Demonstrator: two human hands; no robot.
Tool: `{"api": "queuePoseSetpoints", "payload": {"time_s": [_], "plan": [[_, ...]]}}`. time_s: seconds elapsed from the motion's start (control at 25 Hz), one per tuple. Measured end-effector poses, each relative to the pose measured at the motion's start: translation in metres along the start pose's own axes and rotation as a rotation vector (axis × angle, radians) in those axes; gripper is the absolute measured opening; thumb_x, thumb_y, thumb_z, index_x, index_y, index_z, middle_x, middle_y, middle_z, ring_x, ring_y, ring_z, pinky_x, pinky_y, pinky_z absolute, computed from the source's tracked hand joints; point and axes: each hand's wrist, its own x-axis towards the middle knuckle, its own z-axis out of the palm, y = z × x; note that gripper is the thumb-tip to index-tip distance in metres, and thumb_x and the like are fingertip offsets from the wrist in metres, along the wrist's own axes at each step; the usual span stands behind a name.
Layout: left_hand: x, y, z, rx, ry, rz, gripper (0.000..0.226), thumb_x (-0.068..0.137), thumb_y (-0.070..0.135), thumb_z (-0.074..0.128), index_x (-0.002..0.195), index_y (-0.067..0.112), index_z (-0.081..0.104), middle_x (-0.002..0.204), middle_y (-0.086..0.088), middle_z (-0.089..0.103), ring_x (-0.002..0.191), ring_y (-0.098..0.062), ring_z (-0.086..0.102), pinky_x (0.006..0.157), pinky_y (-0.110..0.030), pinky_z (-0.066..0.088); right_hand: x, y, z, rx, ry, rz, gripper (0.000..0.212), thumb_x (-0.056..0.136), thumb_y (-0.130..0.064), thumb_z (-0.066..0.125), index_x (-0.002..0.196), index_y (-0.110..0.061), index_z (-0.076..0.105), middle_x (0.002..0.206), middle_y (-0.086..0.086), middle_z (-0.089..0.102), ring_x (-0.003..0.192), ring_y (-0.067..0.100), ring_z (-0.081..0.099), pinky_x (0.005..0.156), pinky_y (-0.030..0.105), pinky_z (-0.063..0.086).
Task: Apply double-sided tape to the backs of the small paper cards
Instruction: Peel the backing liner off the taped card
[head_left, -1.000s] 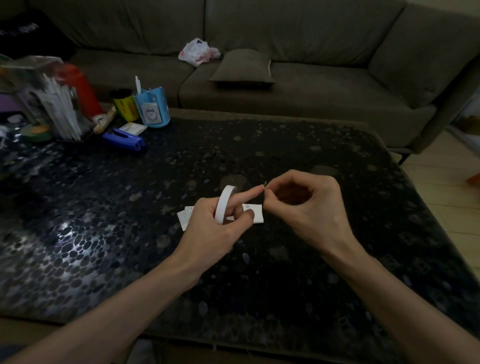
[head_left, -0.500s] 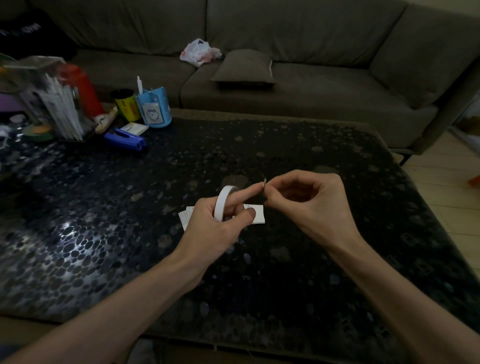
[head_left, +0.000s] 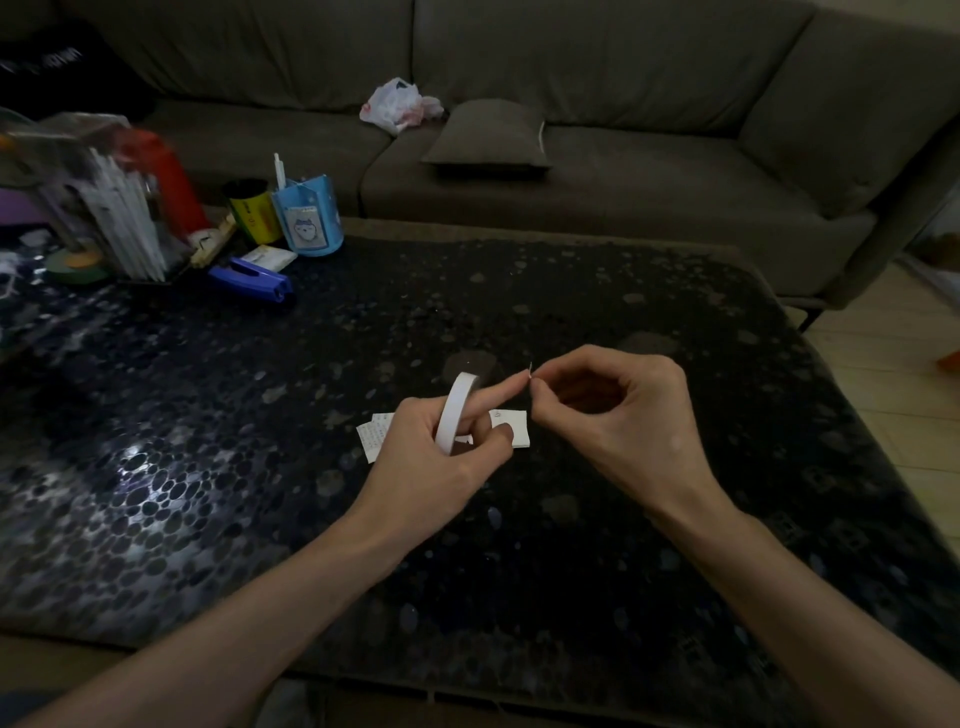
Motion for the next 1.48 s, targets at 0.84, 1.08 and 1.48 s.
{"api": "queuePoseSetpoints", "payload": {"time_s": [0.84, 1.08, 1.48], "plan": [[0.0016, 0.0003, 0.0027, -0.332, -0.072, -0.151, 0.038, 0.094, 0.018, 0.064, 0.126, 0.037, 0.074, 0.055, 0.010, 0.039, 0.046, -0.005, 0.032, 0.044, -0.016, 0.033, 0.0063, 0.0009, -0.0016, 0.483, -0.050, 0.249, 0.009, 0.090, -0.009, 0.076, 0.086, -0.017, 0.079, 0.082, 0.002, 0.079, 0.076, 0.014, 0.078, 0.069, 0.017, 0.058], [0.0024, 0.0013, 0.0012, -0.307, -0.056, -0.158, 0.041, 0.094, 0.016, 0.065, 0.127, 0.039, 0.072, 0.060, 0.004, 0.040, 0.048, -0.006, 0.033, 0.044, -0.017, 0.034, 0.0074, 0.0022, 0.0009, 0.574, -0.038, 0.270, 0.008, 0.093, -0.017, 0.075, 0.094, -0.013, 0.082, 0.089, 0.005, 0.081, 0.079, 0.021, 0.079, 0.070, 0.021, 0.059], [0.0002, 0.0052, 0.0039, 0.004, 0.006, 0.051, 0.054, 0.093, 0.013, 0.065, 0.126, 0.056, 0.067, 0.061, -0.009, 0.047, 0.051, -0.008, 0.042, 0.052, -0.020, 0.040, 0.0061, 0.0053, -0.0006, 0.518, -0.009, 0.252, 0.005, 0.090, -0.016, 0.078, 0.093, -0.012, 0.081, 0.086, 0.001, 0.081, 0.076, 0.016, 0.079, 0.067, 0.017, 0.058]]}}
